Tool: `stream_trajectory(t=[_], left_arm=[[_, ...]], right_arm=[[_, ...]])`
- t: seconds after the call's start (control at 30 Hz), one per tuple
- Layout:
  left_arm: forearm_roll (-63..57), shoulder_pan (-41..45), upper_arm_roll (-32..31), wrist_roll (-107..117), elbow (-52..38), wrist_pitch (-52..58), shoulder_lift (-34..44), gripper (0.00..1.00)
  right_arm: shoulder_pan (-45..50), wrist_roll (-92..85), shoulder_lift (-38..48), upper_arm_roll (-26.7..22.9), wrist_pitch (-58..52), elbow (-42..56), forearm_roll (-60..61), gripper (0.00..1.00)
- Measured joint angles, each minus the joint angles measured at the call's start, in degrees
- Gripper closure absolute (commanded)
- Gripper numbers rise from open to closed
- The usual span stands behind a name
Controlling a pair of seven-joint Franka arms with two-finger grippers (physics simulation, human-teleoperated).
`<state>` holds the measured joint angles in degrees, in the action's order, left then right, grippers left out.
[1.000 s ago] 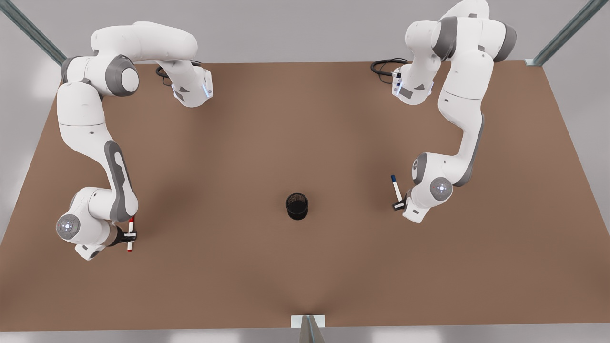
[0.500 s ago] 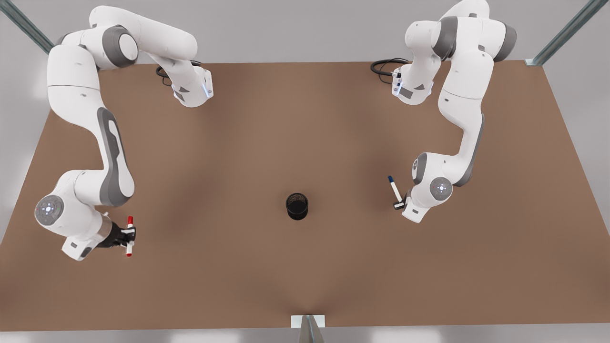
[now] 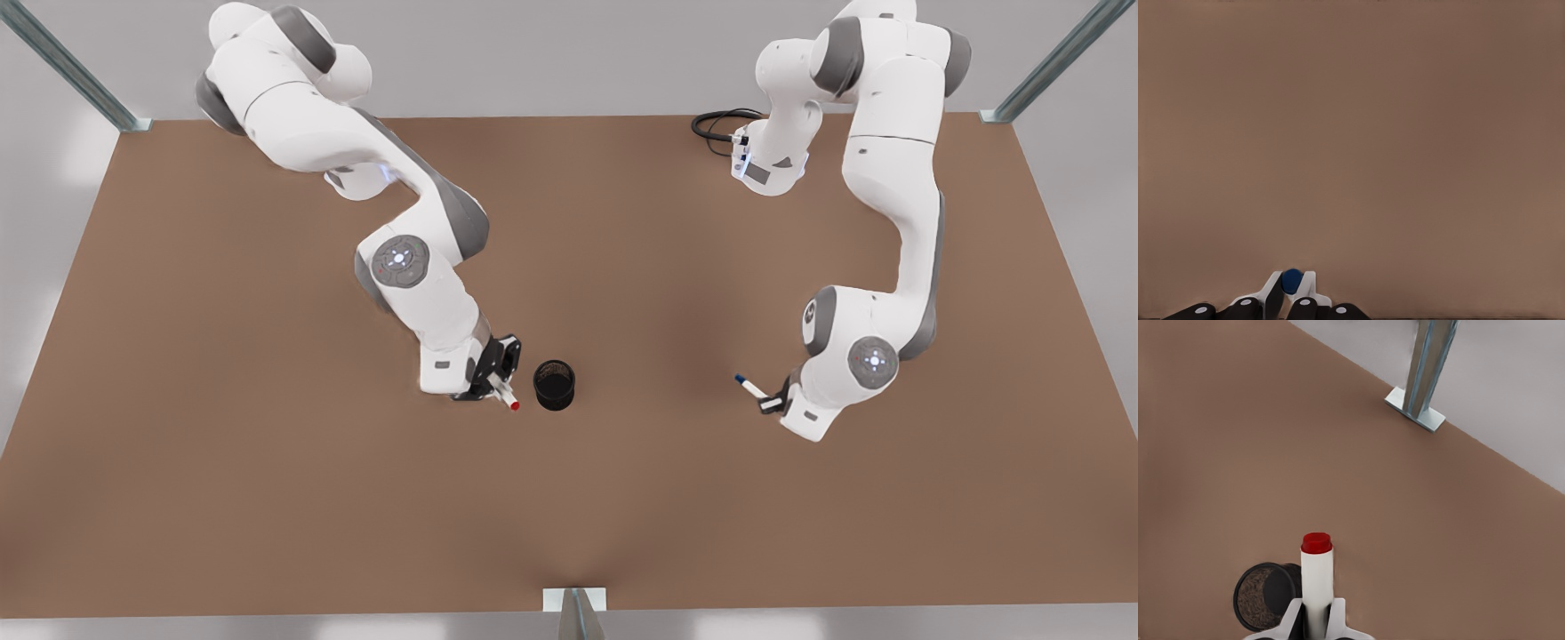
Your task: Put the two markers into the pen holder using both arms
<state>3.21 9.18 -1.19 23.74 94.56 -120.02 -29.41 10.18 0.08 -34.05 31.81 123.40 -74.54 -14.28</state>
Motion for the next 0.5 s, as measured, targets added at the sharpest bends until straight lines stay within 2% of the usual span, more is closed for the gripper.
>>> stream_trajectory(t=[0.1, 0.27, 0.5], left_arm=[[0.1, 0.04, -0.07, -0.55, -4.57, 6.31, 0.03, 0.79], [0.8, 0.02, -0.32, -1.43, -9.78, 13.22, 0.32, 0.79], [2.38, 0.05, -0.14, -2.36, -11.03, 17.27, 0.6, 0.79]], right_arm=[[3.83, 5.05, -2.71, -0.17, 7.06, 0.73, -3.53, 0.76], [4.46, 12.32, -5.18, -0.32, 20.98, -1.75, -9.89, 0.76], [2.1, 23.62, -4.77, -0.63, 34.4, -12.24, -23.86, 0.76]])
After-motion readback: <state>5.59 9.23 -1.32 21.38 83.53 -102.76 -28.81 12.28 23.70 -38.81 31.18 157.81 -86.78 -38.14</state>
